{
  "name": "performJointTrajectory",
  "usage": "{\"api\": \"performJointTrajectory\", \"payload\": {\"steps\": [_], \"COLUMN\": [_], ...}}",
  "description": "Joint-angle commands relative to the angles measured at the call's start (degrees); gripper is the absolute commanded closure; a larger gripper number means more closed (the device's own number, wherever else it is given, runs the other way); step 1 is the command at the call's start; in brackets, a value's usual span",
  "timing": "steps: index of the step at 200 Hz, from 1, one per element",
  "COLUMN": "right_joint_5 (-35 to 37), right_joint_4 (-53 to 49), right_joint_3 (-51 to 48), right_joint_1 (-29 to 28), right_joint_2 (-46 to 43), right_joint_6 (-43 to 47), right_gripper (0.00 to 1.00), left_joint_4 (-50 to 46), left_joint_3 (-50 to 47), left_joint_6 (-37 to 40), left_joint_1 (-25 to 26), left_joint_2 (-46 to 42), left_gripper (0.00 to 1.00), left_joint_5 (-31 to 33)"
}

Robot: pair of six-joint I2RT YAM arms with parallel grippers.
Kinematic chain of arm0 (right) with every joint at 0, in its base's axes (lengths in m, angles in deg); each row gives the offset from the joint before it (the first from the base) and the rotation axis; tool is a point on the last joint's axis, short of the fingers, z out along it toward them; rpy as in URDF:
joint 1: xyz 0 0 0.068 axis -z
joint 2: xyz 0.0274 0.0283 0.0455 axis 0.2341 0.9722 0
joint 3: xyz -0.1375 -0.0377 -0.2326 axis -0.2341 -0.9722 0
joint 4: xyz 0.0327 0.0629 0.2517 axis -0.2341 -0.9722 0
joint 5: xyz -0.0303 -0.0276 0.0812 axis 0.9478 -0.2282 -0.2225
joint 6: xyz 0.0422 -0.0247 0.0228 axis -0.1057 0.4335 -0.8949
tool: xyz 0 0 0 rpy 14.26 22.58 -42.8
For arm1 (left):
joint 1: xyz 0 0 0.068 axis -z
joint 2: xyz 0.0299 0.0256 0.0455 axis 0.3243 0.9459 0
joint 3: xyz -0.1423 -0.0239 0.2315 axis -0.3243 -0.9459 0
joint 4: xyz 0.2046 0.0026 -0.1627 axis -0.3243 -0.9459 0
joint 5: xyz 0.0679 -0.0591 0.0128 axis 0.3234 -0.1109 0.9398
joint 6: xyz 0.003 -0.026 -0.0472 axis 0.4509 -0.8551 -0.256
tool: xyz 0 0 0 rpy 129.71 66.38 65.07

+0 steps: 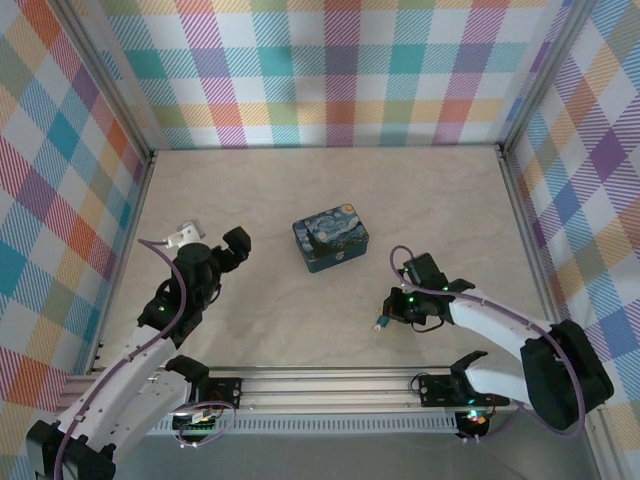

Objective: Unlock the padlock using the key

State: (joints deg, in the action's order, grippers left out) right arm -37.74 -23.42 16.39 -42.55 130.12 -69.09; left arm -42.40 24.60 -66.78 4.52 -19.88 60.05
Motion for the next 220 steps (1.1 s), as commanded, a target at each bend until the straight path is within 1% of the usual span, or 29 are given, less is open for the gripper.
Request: {"api": "performJointTrajectory", "payload": {"steps": [1, 29, 73, 106, 148, 177, 202, 220], "right_joint_5": [0.68, 0.82, 2.13, 3.92, 8.69, 13.48, 18.09, 22.18], "right_joint_4": [2.74, 3.99, 4.31, 3.15, -0.64, -3.35, -4.49, -5.16], "right_joint_3": [1.82, 2.4, 2.01, 2.51, 3.7, 4.16, 4.33, 4.78], "right_joint_1": [-0.43, -0.45, -0.43, -0.43, -0.34, -0.33, -0.24, -0.15], "right_joint_2": [2.88, 5.51, 6.03, 3.65, -2.51, -8.81, -14.74, -18.12], "right_joint_6": [1.57, 1.92, 1.95, 2.65, 4.28, 5.2, 6.82, 8.85], "right_gripper": [0.97, 0.95, 0.83, 0.74, 0.67, 0.62, 0.56, 0.5], "left_joint_4": [-0.84, -1.22, -1.92, -2.58, -2.82, -3.7, -3.96, -4.14], "left_joint_3": [-0.63, -0.3, 0.13, 0.63, 1.18, 2.51, 3.9, 5.23], "left_joint_6": [1.42, 1.5, 1.59, 1.32, 1.7, 5.03, 8.48, 12.79], "left_joint_1": [-0.39, -0.36, -0.45, -0.4, -0.38, -0.36, -0.41, -0.4], "left_joint_2": [-0.28, -0.27, -0.18, 0.15, 0.29, 0.43, 0.25, 0.03], "left_gripper": [0.0, 0.0, 0.0, 0.0, 0.0, 0.0, 0.0, 0.0], "left_joint_5": [1.43, 1.56, 2.29, 2.82, 3.76, 4.72, 5.65, 6.73]}}
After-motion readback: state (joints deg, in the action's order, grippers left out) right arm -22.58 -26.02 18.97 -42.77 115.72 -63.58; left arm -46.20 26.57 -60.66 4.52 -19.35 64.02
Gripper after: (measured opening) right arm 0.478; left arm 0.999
